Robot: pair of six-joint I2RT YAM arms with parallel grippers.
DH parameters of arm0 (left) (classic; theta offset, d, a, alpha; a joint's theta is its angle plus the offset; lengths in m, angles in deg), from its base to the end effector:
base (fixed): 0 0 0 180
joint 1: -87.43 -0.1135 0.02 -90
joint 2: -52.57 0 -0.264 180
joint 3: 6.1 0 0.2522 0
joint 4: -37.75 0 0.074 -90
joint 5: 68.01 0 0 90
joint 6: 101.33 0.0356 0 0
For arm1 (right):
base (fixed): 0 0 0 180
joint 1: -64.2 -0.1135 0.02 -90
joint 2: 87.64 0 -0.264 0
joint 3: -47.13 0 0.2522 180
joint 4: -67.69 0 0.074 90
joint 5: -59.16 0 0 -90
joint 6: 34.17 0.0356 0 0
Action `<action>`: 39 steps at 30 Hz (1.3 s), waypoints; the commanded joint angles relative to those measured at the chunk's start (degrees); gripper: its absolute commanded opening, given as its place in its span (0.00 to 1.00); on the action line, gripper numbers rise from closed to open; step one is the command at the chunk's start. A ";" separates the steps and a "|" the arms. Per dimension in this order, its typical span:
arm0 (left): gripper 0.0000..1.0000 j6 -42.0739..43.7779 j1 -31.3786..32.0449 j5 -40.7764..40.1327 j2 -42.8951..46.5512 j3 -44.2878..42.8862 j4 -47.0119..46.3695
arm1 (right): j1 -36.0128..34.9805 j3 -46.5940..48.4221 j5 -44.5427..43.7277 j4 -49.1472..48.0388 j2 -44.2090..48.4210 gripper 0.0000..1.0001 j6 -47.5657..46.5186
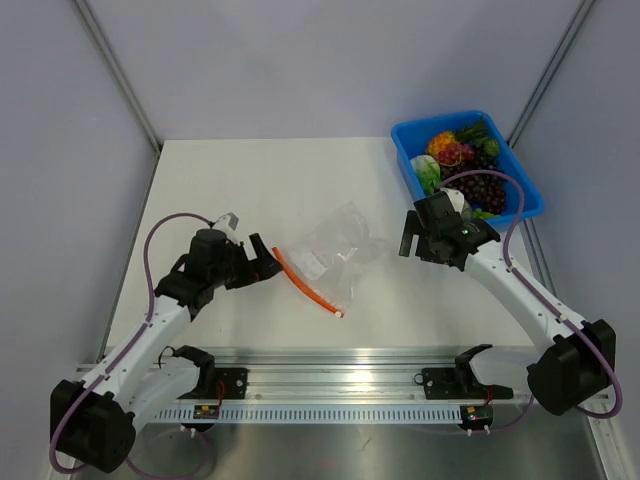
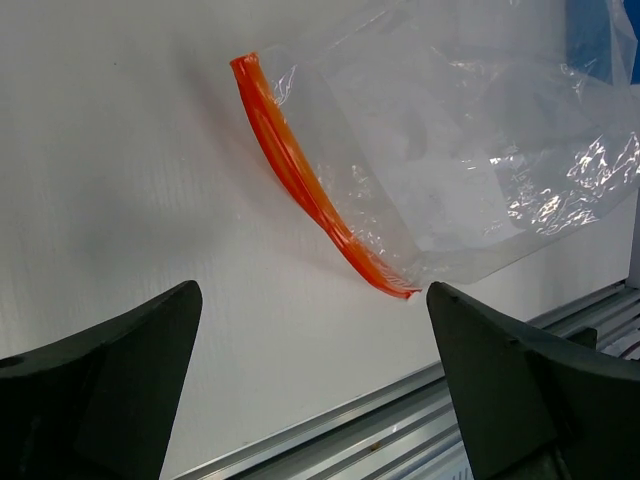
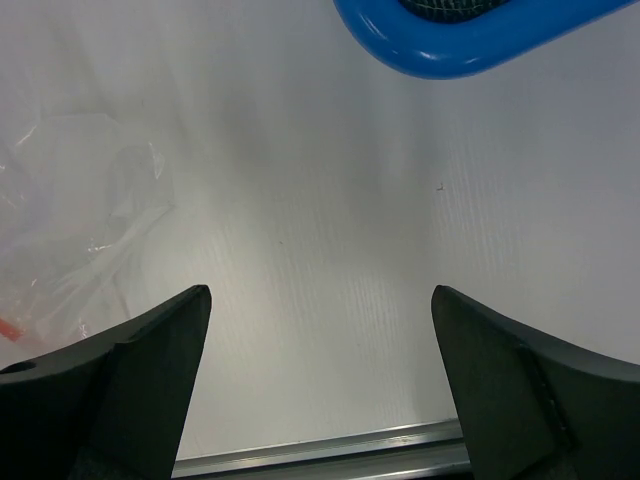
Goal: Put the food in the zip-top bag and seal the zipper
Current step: Pick up the zipper food storage bag at the center of the board.
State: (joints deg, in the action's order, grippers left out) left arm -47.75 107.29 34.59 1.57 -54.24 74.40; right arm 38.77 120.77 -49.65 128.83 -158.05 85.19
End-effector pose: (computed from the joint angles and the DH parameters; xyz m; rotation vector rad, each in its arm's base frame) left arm 0.1757 -0.0717 0.2369 -0.2178 2.3480 -0.7529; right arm 0.2221 0.0929 0.2852 0.2047 2.4934 -0.0368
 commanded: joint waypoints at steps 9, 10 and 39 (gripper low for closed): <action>0.99 2.58 -0.78 -8.55 -0.59 -7.11 6.54 | -7.75 4.01 -13.31 0.79 3.79 0.99 -5.80; 0.99 3.37 -1.57 -8.04 -0.33 -8.07 7.33 | -11.45 6.37 -17.97 2.70 3.36 1.00 -6.16; 0.99 5.84 -33.39 -2.23 -6.57 -22.15 29.14 | -55.78 30.92 -38.84 -10.80 -47.70 0.99 -21.63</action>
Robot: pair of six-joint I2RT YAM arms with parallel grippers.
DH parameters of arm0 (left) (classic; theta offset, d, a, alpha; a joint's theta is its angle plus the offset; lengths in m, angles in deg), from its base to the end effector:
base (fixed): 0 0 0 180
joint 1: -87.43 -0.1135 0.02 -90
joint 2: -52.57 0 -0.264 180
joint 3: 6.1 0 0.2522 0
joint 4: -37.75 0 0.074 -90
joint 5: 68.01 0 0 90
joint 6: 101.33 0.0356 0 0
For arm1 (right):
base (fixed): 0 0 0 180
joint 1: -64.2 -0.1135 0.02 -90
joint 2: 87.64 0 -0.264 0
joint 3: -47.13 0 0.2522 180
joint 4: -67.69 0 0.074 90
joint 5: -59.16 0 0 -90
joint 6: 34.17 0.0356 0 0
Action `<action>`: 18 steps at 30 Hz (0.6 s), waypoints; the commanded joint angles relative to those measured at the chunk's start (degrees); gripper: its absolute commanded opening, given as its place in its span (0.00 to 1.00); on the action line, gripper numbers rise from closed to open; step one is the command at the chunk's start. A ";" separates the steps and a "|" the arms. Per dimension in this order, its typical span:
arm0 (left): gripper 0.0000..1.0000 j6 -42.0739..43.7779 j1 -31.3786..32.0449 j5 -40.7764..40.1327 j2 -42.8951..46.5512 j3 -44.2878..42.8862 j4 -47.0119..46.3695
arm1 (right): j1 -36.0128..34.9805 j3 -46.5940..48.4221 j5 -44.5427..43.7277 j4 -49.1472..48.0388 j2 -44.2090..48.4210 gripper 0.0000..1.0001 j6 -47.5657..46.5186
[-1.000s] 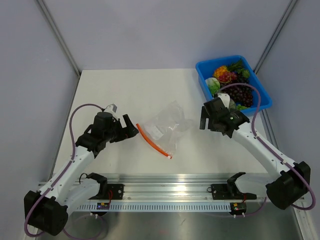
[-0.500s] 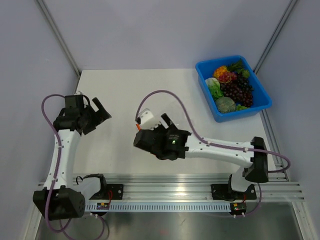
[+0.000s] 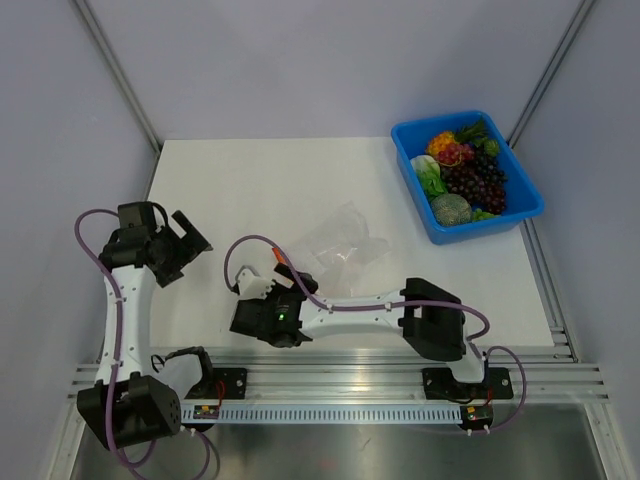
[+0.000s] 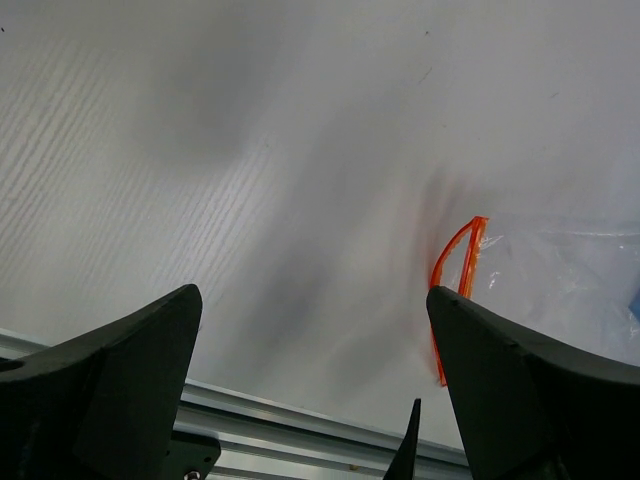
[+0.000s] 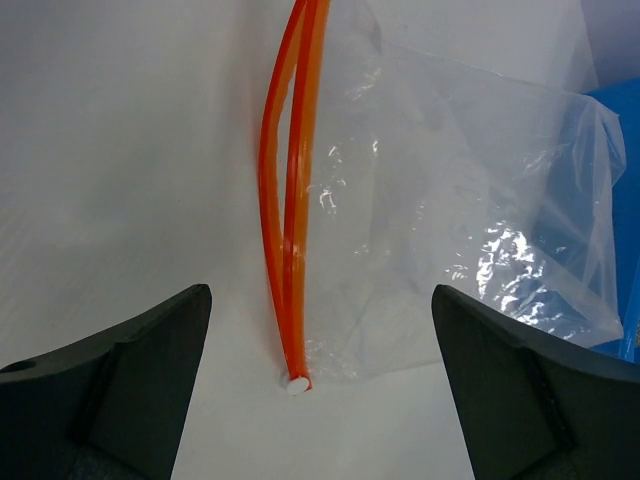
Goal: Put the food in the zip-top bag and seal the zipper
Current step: Pick up the zipper food storage bag at the center of the board.
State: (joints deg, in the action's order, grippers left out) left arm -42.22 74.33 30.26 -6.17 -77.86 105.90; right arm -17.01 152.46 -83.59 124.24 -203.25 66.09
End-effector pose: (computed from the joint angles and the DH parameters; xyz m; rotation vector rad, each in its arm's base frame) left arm 0.1874 0.0383 0.3064 -0.8998 2.3819 -0.3054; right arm 0.0922 0.4106 0.2187 -1.0860 1.9062 -0.4350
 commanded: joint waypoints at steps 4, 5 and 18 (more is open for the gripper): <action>0.99 -0.04 -0.69 0.34 1.61 4.20 -5.60 | 0.09 -1.92 -13.76 -9.03 -7.16 0.99 -2.79; 0.99 -0.04 -0.87 0.60 1.52 4.73 -6.05 | 0.09 -2.10 -16.04 -9.56 -8.30 0.99 -3.05; 0.99 0.31 -0.78 4.91 1.52 10.45 -10.36 | 2.28 -6.22 -20.81 -19.93 -8.58 0.87 -7.36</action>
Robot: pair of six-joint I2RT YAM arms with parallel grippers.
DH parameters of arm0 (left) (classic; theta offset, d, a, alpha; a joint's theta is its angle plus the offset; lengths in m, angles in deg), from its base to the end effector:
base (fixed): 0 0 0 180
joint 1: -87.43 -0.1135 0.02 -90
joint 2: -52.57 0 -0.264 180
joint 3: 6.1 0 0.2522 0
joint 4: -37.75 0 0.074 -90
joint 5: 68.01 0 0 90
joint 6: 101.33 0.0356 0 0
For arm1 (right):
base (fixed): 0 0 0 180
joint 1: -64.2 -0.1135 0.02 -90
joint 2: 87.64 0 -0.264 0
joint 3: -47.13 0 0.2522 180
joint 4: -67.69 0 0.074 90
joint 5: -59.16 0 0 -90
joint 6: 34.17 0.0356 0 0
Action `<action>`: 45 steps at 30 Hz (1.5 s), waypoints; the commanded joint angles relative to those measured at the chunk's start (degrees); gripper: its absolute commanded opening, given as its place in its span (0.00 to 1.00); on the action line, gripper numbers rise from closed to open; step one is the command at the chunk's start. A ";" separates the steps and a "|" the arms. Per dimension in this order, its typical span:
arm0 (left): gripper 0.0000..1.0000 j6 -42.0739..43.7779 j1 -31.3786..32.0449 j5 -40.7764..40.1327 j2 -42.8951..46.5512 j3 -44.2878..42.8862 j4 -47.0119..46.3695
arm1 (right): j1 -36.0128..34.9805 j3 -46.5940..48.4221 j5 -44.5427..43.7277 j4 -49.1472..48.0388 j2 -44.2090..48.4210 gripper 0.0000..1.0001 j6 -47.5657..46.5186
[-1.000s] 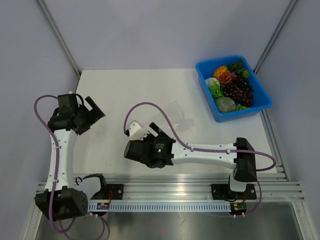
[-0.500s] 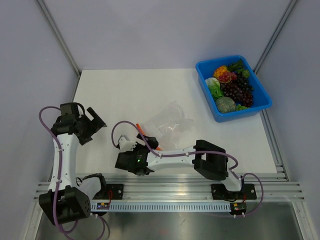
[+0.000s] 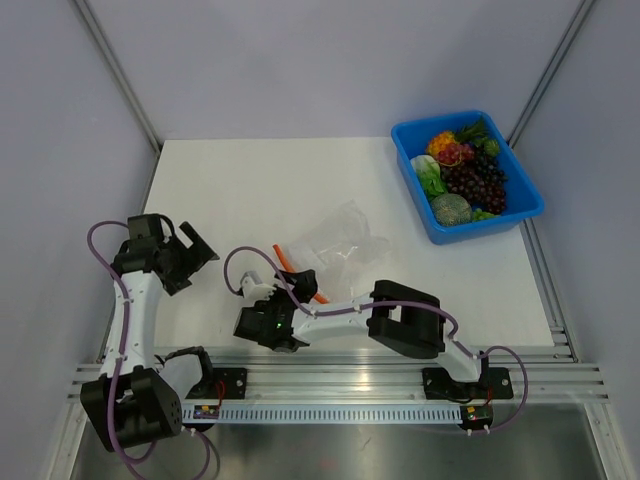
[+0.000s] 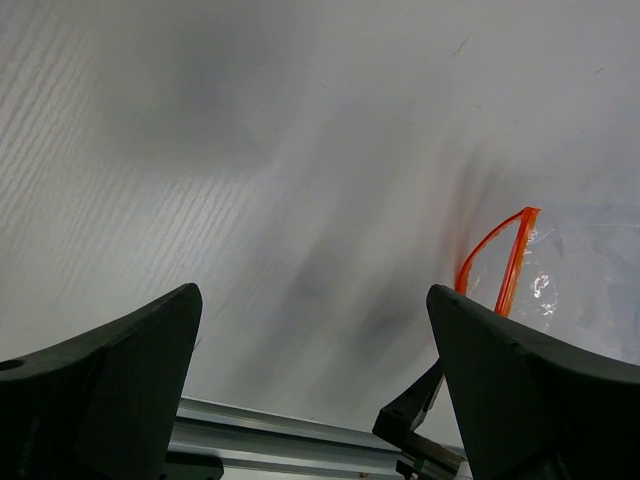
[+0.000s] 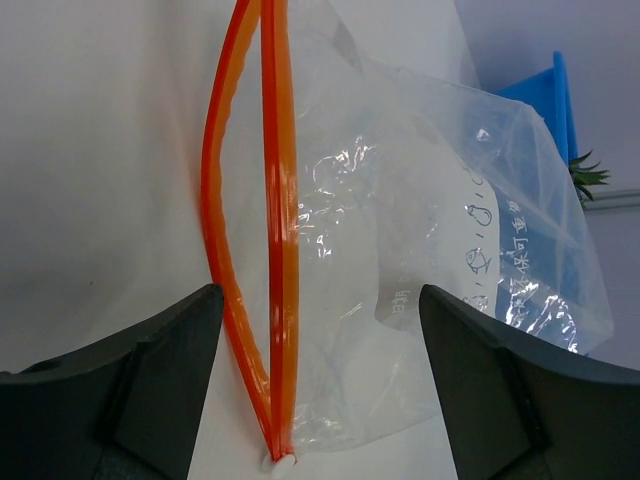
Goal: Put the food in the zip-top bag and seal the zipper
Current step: Pick up the zipper food storage bag at the center of the board, then open the zipper of the food storage bag at the center of the board.
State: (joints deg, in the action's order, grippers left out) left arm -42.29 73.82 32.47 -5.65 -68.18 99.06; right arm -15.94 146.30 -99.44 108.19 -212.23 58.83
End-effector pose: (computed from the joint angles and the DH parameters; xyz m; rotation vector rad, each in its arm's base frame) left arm 0.1874 0.0387 0.2630 -0.9165 2.4189 -0.3483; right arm 0.1068 0.4211 0.1432 -0.9983 1.7089 -0.7223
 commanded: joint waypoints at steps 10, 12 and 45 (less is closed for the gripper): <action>0.99 1.43 -0.28 5.96 1.96 3.31 -6.15 | 2.97 -2.52 -5.58 -4.59 6.02 0.11 1.39; 0.99 1.34 -0.28 6.04 2.05 3.31 -6.68 | 3.06 -2.26 -5.84 -4.07 8.75 0.00 1.39; 0.89 -10.69 30.11 13.44 -0.13 -16.11 -14.15 | 27.40 -3.49 53.21 0.51 38.37 0.00 30.39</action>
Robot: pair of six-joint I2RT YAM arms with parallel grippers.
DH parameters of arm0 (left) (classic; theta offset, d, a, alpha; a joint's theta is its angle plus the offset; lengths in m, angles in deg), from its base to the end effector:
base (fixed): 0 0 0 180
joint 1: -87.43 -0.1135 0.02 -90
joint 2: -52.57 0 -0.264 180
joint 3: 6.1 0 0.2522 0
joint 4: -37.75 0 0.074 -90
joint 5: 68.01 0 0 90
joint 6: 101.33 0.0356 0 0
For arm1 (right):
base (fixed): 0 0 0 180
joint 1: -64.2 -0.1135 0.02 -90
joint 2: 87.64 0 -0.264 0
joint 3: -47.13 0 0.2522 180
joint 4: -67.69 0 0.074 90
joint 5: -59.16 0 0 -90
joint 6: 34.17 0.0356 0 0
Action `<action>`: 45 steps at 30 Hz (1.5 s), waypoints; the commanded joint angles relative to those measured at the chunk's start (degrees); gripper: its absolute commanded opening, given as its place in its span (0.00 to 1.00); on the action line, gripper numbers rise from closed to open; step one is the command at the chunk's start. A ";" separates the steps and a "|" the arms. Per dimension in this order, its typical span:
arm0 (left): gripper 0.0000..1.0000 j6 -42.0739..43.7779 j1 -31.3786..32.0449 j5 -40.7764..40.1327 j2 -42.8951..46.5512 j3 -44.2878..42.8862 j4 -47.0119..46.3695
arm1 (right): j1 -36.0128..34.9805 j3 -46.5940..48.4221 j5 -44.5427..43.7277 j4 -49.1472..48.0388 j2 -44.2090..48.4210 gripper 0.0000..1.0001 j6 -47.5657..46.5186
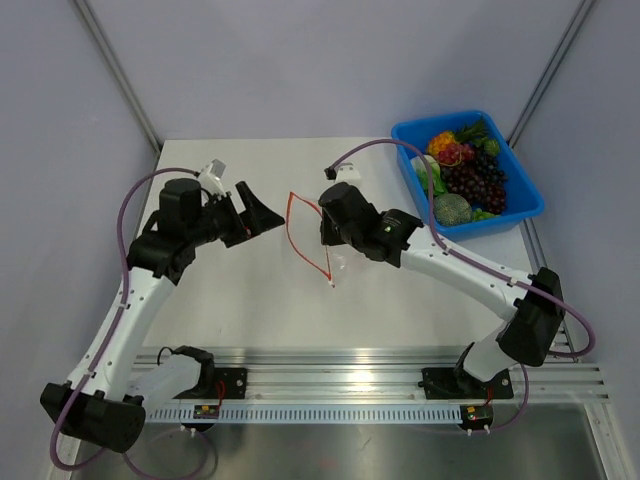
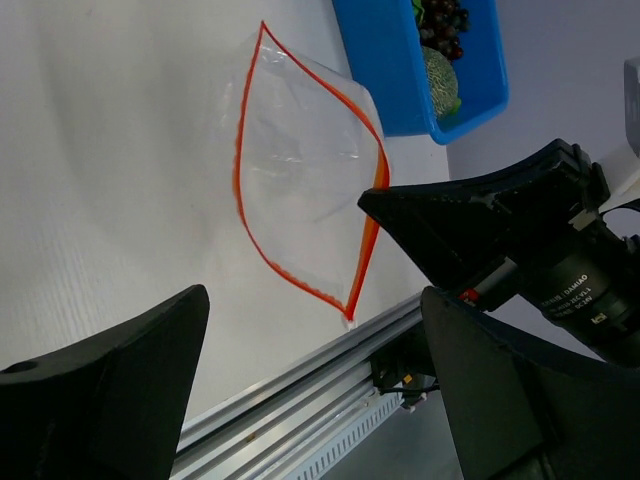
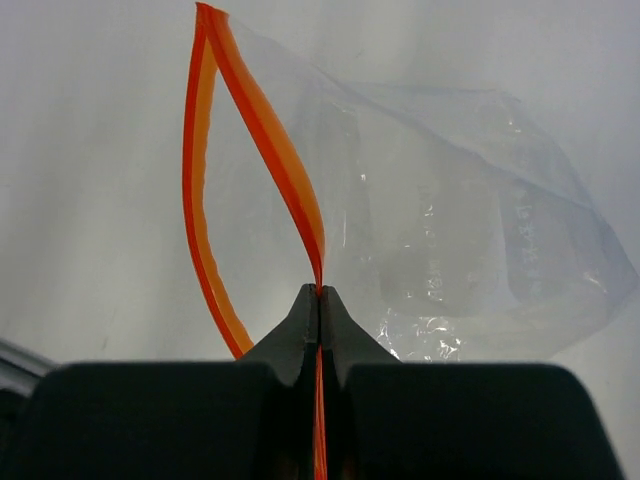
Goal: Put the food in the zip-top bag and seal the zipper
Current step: Open the zipper of the food storage bag at the center of the board.
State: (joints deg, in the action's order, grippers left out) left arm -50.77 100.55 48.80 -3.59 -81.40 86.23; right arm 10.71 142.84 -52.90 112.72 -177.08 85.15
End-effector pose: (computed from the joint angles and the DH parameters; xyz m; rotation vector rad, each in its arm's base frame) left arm 0.1945 -0.0618 0.3636 -0.1997 2.1848 -1.0272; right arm 0.2199 0.2746 0.3380 -0.2602 2.2000 0.3771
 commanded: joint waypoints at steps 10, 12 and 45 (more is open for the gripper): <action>0.84 -5.30 8.67 -11.51 -6.94 0.98 -4.04 | 4.01 -1.88 14.32 -7.27 5.16 0.00 7.24; 0.80 -5.56 8.67 -11.51 -7.73 2.03 -5.01 | 4.71 -2.23 15.12 -7.54 5.34 0.00 7.77; 0.00 6.91 11.66 -22.76 -27.68 -27.21 13.08 | 24.84 -12.98 29.62 -9.67 3.66 0.36 10.59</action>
State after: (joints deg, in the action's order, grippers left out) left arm -46.46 111.64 28.60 -29.78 -103.39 97.42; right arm 35.10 127.44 -25.47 101.09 -174.81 97.45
